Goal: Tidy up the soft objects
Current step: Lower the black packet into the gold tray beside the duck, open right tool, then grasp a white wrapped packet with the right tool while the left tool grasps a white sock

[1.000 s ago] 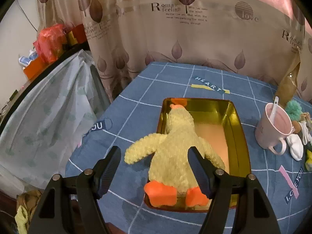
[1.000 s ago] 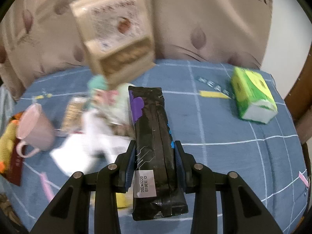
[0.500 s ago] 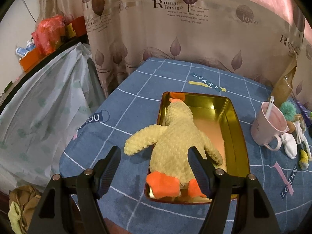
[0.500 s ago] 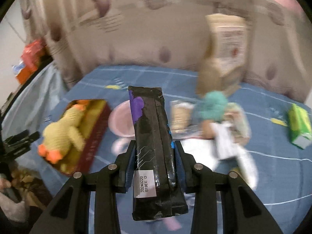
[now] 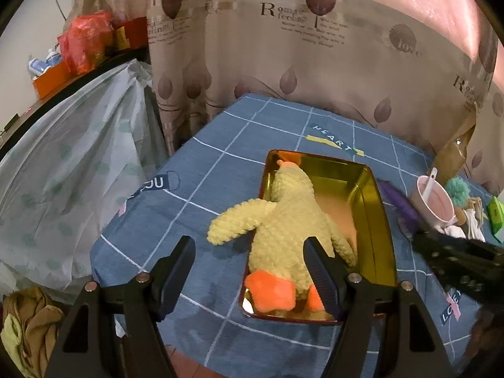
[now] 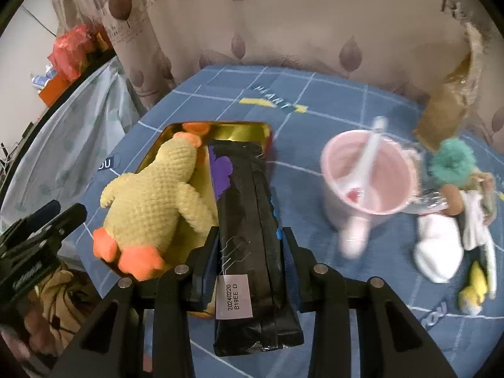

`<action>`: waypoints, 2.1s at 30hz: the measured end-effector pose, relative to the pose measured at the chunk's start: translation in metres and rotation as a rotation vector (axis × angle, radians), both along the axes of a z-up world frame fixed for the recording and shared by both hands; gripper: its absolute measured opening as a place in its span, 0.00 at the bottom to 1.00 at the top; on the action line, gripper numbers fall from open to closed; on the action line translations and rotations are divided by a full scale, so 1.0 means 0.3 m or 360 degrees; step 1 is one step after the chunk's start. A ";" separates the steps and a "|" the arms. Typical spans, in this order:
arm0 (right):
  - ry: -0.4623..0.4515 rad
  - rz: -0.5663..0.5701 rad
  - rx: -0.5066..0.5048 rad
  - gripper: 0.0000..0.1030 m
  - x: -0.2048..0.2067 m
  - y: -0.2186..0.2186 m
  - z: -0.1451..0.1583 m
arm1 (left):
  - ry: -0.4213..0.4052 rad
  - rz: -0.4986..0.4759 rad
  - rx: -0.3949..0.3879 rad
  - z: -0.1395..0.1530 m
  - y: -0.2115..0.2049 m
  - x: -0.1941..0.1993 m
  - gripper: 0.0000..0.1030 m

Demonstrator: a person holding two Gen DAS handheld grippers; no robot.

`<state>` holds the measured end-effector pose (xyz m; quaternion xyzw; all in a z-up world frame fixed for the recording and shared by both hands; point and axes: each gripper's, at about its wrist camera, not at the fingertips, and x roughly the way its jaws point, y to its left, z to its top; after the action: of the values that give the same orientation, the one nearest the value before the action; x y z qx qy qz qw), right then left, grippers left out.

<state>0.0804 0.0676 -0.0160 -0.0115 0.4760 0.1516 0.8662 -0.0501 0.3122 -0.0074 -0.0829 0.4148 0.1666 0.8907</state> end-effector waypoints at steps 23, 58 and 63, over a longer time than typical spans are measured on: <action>-0.0021 -0.0065 -0.0145 0.61 0.110 0.226 -0.099 | -0.0015 0.0058 -0.0075 0.007 0.063 -0.020 0.71; -0.0103 -0.0528 -0.0405 0.54 0.010 -0.880 -0.066 | 0.0096 -0.0394 0.0046 0.015 -0.336 0.082 0.71; -0.0086 -0.0551 -0.0359 0.52 0.011 -0.947 -0.099 | 0.0121 -0.0589 0.0035 0.021 -0.517 0.139 0.71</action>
<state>0.0838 -0.2165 -0.0456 -0.0304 0.4614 -0.0541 0.8850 -0.0083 0.1572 -0.0011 0.0109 0.4544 0.0074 0.8907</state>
